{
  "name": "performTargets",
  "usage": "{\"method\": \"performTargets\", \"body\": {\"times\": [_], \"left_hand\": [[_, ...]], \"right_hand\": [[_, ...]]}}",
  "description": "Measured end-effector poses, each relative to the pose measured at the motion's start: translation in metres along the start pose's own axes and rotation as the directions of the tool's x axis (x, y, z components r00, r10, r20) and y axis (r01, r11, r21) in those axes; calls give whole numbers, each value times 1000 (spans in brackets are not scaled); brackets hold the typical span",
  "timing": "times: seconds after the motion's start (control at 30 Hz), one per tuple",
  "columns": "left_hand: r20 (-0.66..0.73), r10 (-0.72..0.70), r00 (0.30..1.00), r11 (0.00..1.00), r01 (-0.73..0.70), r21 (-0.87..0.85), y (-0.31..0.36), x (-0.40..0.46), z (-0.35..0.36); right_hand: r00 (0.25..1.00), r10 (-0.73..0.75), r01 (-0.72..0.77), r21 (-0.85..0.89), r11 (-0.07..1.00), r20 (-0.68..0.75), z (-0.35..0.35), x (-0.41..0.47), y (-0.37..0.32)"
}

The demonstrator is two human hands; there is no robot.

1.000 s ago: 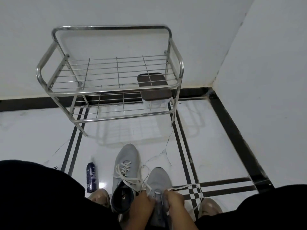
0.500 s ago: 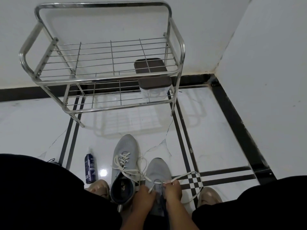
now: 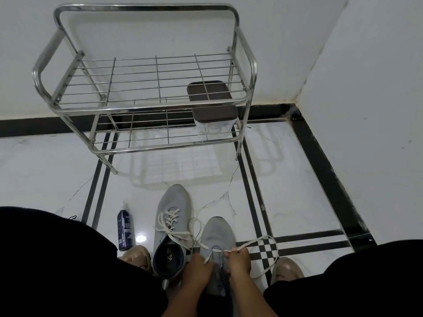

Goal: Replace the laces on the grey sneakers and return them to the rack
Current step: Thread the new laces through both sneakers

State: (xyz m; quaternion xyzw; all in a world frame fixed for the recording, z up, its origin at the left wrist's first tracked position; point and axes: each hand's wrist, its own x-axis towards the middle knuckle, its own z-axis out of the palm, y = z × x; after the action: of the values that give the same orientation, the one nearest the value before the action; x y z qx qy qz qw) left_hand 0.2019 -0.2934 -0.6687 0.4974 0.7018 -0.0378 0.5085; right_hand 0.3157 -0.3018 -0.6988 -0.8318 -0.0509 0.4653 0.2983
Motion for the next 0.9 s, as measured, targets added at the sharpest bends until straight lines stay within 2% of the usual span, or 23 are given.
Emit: {"method": "performTargets", "body": {"times": [0.1,0.27,0.4,0.53,0.63,0.73,0.9], "left_hand": [[-1,0,1000,1000,0,-14,-4,4,2],[-148,-9,989,998,-1,-68,8,-7,-6],[-251,74,965,990,-101,-94,21,-16,-18],[-356,174,918,927,-274,-255,44,-26,-37],[-413,237,880,819,-409,-402,76,-47,-63],[-455,320,831,682,-535,-499,112,-76,-92],[-507,463,727,480,-687,-546,173,-132,-142]], "right_hand": [[1000,6,-6,-10,1000,1,1,-3,-4],[991,123,-123,18,992,-47,-9,-15,-20],[998,-47,48,-20,999,45,-16,-19,-36],[974,-207,199,91,976,92,-20,-42,-79],[897,-423,396,187,899,131,-39,-79,-122],[800,-591,557,235,797,107,-68,-122,-171],[611,-789,773,170,611,58,-114,-182,-247]]}}
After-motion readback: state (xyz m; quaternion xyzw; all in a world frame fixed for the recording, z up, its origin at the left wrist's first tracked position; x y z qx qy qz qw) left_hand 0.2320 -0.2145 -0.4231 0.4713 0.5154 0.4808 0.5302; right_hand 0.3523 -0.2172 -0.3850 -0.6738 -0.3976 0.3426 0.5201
